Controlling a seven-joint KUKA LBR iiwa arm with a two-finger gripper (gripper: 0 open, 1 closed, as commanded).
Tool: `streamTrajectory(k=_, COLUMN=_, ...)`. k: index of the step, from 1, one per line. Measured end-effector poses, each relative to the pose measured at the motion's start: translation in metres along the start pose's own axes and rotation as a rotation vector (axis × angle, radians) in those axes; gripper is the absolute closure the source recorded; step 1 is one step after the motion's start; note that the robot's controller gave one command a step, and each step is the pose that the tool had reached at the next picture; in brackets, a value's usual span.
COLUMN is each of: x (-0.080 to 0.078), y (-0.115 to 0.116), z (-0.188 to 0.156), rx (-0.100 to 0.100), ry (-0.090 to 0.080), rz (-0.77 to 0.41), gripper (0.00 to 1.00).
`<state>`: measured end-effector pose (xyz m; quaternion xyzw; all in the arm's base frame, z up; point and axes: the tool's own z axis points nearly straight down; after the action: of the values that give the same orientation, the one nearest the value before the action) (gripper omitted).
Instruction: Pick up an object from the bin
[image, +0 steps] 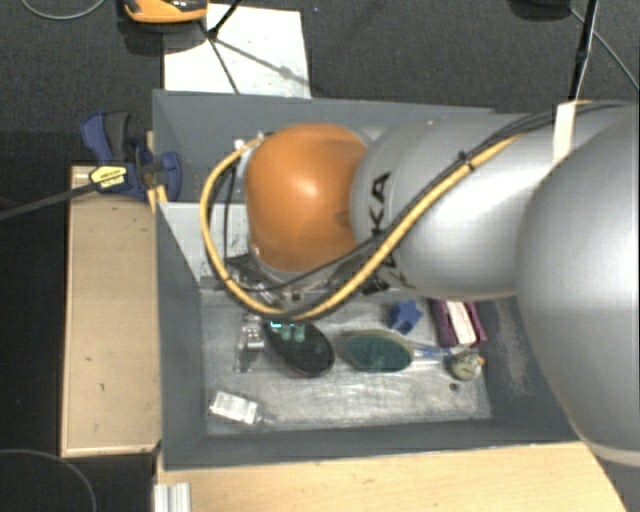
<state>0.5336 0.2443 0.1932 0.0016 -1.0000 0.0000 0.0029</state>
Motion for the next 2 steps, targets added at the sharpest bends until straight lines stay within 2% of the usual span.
streamTrajectory(k=1, x=0.004, y=-0.065, z=0.093, rx=0.002, ry=-0.002, rz=-0.160, gripper=0.00)
streamTrajectory(k=2, x=-0.005, y=-0.118, z=0.106, rx=-0.002, ry=-0.007, rz=-0.085, gripper=0.00)
